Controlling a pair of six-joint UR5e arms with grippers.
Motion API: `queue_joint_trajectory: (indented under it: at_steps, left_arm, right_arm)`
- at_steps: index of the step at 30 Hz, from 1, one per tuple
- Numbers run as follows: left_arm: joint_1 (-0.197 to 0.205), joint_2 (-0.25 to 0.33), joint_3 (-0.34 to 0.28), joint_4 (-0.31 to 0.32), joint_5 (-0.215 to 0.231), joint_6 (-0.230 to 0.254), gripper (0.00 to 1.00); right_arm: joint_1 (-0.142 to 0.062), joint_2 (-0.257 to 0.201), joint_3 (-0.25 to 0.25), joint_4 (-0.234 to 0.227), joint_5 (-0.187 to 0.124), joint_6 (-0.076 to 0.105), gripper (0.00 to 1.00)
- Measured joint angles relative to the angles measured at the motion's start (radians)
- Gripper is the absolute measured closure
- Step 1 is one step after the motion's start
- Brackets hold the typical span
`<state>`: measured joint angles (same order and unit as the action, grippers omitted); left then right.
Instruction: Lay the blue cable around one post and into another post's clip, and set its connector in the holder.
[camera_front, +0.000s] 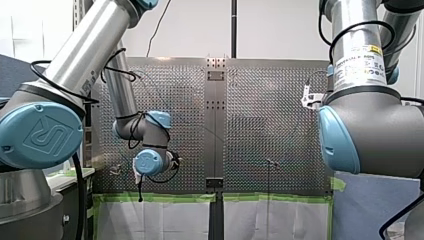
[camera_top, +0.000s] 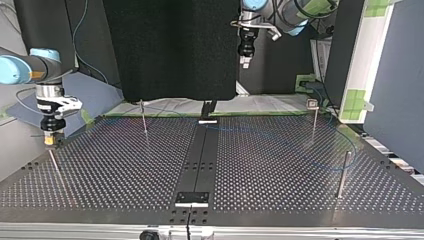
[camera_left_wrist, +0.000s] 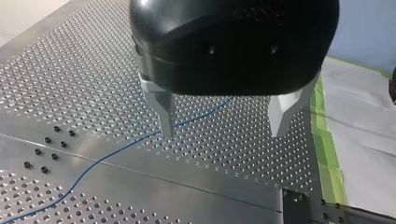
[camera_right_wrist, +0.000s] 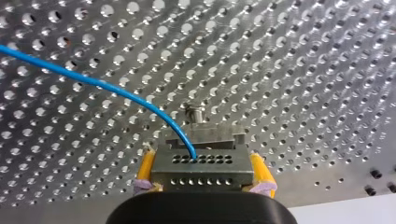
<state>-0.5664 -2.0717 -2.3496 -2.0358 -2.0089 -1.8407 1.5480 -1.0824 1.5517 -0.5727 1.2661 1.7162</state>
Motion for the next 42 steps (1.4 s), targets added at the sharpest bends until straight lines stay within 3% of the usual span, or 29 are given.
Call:
queue_joint_trajectory:
  at_steps: [13,18,23,27,35,42]
  left_arm:
    - [0.0,0.0,0.003,-0.001,0.0,-0.003,0.0]
    - [0.0,0.0,0.003,-0.002,-0.001,-0.003,0.0]
    - [0.0,0.0,0.003,-0.005,-0.001,-0.003,0.0]
    - [0.0,-0.001,0.003,-0.006,-0.001,-0.003,0.0]
    - [0.0,-0.001,0.003,-0.007,-0.002,-0.004,0.0]
    - [0.0,-0.001,0.003,-0.009,-0.001,-0.005,0.0]
  right_arm:
    - [0.002,0.002,-0.01,-0.007,0.004,0.002,0.81]
    - [0.002,0.002,-0.028,0.028,-0.021,-0.017,0.81]
    - [-0.005,0.003,-0.029,0.066,-0.059,-0.025,0.81]
    - [-0.014,0.003,-0.029,0.087,-0.07,-0.035,0.81]
    - [-0.035,0.005,-0.029,0.08,-0.089,-0.036,0.81]
    - [-0.04,0.007,-0.031,0.073,-0.109,-0.034,0.81]
